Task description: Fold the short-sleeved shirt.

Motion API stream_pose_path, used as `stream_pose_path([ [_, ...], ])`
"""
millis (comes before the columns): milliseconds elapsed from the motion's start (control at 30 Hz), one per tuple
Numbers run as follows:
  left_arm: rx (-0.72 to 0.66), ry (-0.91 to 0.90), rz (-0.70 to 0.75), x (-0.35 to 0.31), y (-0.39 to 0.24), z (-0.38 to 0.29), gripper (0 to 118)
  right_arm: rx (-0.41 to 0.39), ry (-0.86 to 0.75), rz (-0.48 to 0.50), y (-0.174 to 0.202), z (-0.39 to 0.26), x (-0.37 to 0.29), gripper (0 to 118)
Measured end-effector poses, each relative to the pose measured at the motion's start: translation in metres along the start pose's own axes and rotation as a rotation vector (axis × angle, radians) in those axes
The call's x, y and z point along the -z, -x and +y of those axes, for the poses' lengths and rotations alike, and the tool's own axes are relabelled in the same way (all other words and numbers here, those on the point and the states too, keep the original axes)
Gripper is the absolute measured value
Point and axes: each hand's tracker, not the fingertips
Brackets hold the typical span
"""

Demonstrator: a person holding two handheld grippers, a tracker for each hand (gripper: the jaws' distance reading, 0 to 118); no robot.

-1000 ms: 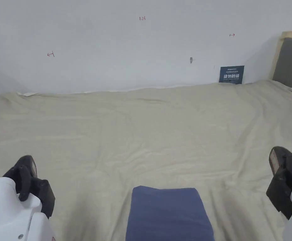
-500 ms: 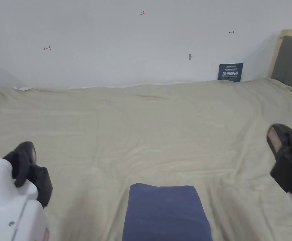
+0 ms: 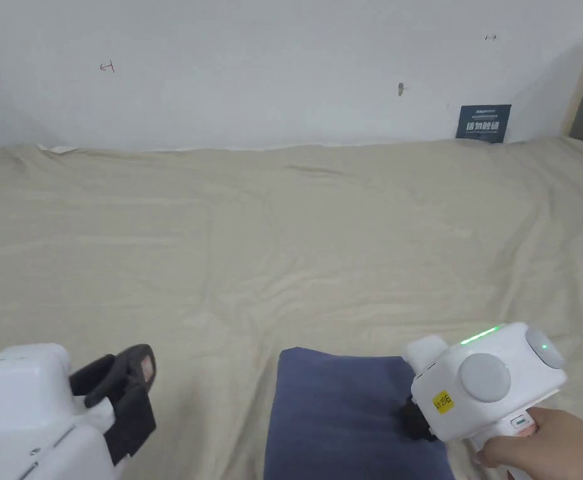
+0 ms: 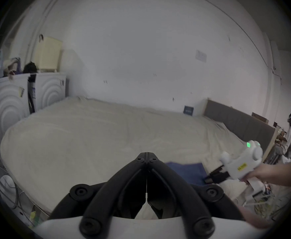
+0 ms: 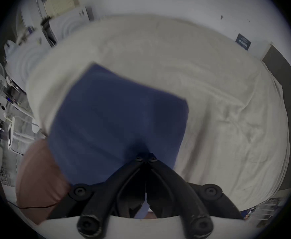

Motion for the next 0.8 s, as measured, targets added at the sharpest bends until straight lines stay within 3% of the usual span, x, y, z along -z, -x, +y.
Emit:
stream_pose_path([
  [167,-0.126,0.234,-0.168,0.047,0.014,-0.015,0,0.012,-0.006,0.044,-0.002,0.000,0.014,0],
  [233,-0.266,0.342,-0.328,0.080,0.021,-0.023,0,0.008,-0.003,0.069,-0.009,0.000,0.018,0],
  [300,-0.468,0.561,-0.490,0.121,0.030,-0.040,0,0.036,-0.006,0.112,-0.016,-0.001,0.018,0],
  [367,-0.551,0.672,-0.517,0.153,0.036,-0.055,0,0.079,-0.021,0.152,-0.023,-0.005,0.019,0],
  [433,-0.515,0.720,-0.539,0.176,0.039,-0.063,22,0.125,-0.043,0.178,-0.027,-0.011,0.017,0],
  [467,-0.495,0.746,-0.556,0.186,0.035,-0.065,41,0.142,-0.053,0.188,-0.029,-0.013,0.018,0],
  [500,-0.488,0.766,-0.581,0.197,0.036,-0.068,70,0.152,-0.062,0.196,-0.031,-0.016,0.020,0],
  [600,-0.558,0.820,-0.657,0.218,0.036,-0.080,114,0.154,-0.077,0.213,-0.034,-0.019,0.022,0],
  [700,-0.577,0.869,-0.611,0.236,0.038,-0.090,118,0.148,-0.079,0.224,-0.034,-0.018,0.022,0],
  [800,-0.685,0.860,-0.741,0.248,0.028,-0.094,118,0.150,-0.080,0.234,-0.035,-0.018,0.023,0],
])
